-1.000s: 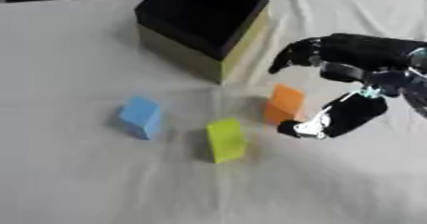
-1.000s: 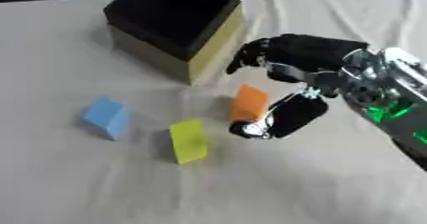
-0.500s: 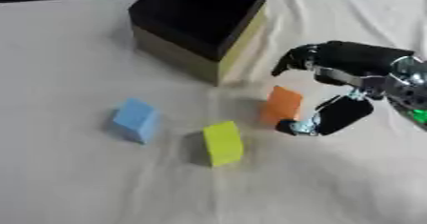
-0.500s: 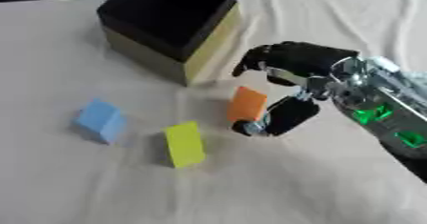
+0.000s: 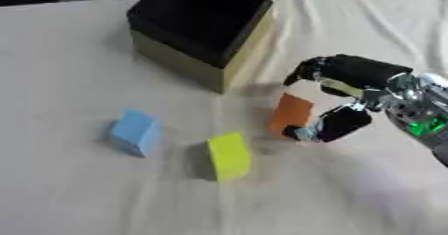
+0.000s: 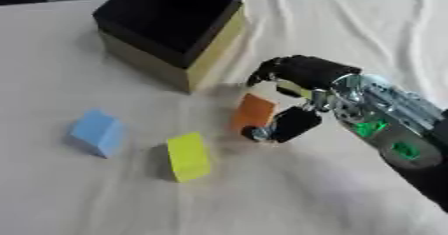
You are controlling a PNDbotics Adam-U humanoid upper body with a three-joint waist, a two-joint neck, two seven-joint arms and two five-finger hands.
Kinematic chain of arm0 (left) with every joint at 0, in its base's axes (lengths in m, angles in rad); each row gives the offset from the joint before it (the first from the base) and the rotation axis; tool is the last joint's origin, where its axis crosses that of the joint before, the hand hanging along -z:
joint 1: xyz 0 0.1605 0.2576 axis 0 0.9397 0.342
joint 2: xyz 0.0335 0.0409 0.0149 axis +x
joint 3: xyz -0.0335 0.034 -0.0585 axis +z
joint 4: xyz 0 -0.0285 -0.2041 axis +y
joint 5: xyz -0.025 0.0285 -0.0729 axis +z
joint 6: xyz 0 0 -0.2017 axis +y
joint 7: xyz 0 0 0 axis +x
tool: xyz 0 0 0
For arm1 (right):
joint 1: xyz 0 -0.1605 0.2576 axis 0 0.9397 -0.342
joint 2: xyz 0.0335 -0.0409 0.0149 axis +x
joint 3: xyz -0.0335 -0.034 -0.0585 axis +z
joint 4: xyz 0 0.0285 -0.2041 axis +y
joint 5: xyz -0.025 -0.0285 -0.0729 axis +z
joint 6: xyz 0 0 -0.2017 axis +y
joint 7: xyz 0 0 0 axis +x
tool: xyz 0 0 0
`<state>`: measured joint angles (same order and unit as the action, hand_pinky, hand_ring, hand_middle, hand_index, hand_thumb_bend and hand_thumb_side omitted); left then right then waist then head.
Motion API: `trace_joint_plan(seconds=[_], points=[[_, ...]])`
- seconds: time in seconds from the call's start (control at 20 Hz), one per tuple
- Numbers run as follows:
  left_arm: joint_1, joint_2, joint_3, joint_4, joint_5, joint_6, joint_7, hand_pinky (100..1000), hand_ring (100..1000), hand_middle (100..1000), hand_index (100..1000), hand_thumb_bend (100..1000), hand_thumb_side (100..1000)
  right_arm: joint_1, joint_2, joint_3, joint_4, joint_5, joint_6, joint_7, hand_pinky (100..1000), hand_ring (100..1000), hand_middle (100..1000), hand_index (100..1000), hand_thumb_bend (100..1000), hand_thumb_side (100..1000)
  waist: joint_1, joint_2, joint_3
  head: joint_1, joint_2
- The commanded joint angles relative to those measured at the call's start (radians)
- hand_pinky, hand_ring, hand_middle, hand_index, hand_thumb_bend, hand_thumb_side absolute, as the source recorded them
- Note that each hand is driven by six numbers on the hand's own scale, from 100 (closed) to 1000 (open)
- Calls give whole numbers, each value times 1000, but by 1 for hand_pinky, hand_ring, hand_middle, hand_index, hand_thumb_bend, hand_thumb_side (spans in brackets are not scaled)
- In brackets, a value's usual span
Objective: Pick up objects on the table and place them in the box.
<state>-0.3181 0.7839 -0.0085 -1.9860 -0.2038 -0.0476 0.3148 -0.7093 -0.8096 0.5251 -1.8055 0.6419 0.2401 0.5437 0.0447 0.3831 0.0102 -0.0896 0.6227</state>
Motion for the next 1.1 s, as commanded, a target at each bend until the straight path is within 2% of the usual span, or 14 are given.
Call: trace_joint_plan(seconds=[0.05,0.35,0.4,0.5,0.65,0.9,1.1], points=[[-11,18,7,-14,2,-1,-2,709,752,772,895,455,998,-6,-6,-3,3,5,1,0,832,848,656,830,432,592,0,-16,3,-4,-11],[-9,14,7,-14,5,0,-2,707,750,770,895,443,1000,-4,2,3,14,4,-3,-1,800,762,564,745,368,433,-1,-15,4,-2,-13],[-9,13,7,-14,6,0,-2,707,750,770,895,446,1000,-5,3,1,14,2,-1,-8,790,733,543,720,332,460,-1,-15,3,-2,-13],[-7,13,7,-14,6,0,-2,707,750,770,895,441,1000,-9,5,-2,2,4,3,-35,776,674,501,670,332,359,-1,-15,3,-1,-12],[-7,12,6,-14,8,-1,-2,706,749,769,895,438,1000,-10,6,-2,-12,11,15,-74,771,648,489,650,302,300,-2,-16,2,1,-12],[-5,15,6,-14,9,-3,-3,705,749,769,895,433,1000,-18,2,-14,-54,-20,39,-106,769,634,480,640,229,300,-3,-18,1,5,-14],[-5,19,5,-14,8,-6,-2,705,749,768,895,428,1000,-43,-16,-55,-129,-75,74,-105,771,634,481,643,190,310,-7,-22,0,5,-10]])
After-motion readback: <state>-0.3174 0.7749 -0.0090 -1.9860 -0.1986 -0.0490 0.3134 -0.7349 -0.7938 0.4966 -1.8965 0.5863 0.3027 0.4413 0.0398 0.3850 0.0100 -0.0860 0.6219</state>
